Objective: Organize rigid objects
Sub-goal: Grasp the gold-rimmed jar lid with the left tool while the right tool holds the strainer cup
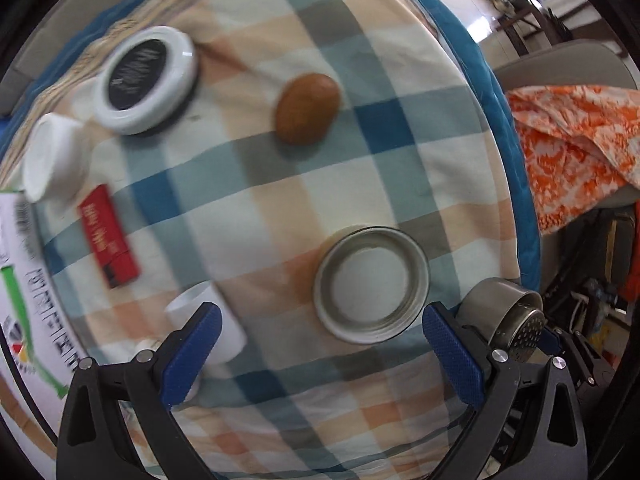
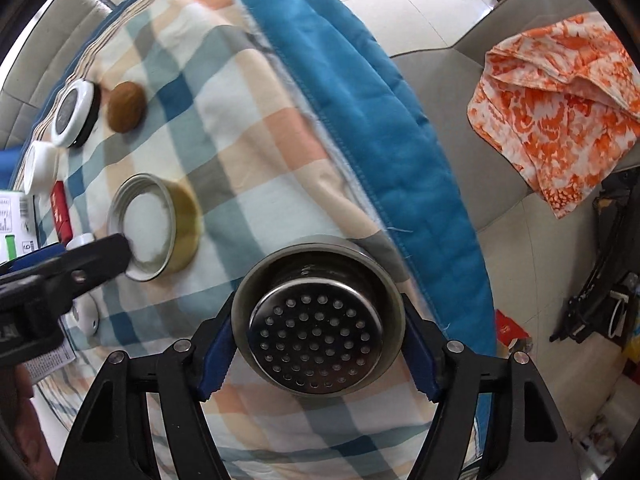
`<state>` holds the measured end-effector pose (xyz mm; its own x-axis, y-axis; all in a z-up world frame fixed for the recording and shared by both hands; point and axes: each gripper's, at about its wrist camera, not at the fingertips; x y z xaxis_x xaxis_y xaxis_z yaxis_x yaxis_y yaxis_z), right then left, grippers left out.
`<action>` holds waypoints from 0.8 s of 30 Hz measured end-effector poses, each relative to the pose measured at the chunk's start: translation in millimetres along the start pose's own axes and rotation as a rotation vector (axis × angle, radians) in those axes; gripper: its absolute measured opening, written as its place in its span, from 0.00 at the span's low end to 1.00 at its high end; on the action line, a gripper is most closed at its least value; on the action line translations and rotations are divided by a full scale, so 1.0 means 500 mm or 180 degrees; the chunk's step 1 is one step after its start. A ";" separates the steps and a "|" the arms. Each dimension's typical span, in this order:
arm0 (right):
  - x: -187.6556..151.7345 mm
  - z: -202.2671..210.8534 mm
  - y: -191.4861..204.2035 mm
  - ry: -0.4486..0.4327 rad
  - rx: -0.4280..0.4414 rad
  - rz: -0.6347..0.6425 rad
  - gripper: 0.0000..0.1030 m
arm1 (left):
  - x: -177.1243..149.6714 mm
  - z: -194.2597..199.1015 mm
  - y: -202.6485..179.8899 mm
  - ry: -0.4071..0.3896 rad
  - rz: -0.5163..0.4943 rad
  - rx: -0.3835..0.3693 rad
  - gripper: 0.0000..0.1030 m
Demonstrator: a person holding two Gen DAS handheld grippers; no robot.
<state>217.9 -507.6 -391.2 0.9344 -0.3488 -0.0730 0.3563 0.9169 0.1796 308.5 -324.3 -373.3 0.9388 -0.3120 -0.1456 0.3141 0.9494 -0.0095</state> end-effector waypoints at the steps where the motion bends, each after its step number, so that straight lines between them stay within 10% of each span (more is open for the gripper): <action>1: 0.002 -0.006 -0.008 0.0004 0.0018 -0.0005 0.73 | 0.014 0.000 -0.002 0.0043 -0.0032 -0.0006 0.99; 9: 0.000 -0.011 -0.012 -0.0008 0.0031 -0.0020 0.73 | 0.034 -0.062 -0.066 0.0137 -0.0230 0.0127 0.99; 16: -0.013 -0.010 0.007 -0.0016 -0.0067 0.0028 0.72 | 0.025 -0.060 -0.078 -0.0018 -0.0270 0.0376 0.61; 24: -0.007 -0.029 0.006 0.0039 -0.0151 0.0027 0.72 | 0.010 -0.062 -0.080 -0.0088 -0.0310 0.0410 0.61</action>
<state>215.5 -500.7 -404.7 0.9371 -0.3389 -0.0839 0.3476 0.9281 0.1335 296.1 -362.9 -404.2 0.9060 -0.4051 -0.1228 0.4177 0.9025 0.1050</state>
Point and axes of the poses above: each gripper's, at about its wrist camera, not at the fingertips, and z roughly against the way its jaws point, y to its left, x to its top, and after that the axes turned 7 degrees about x, right-handed
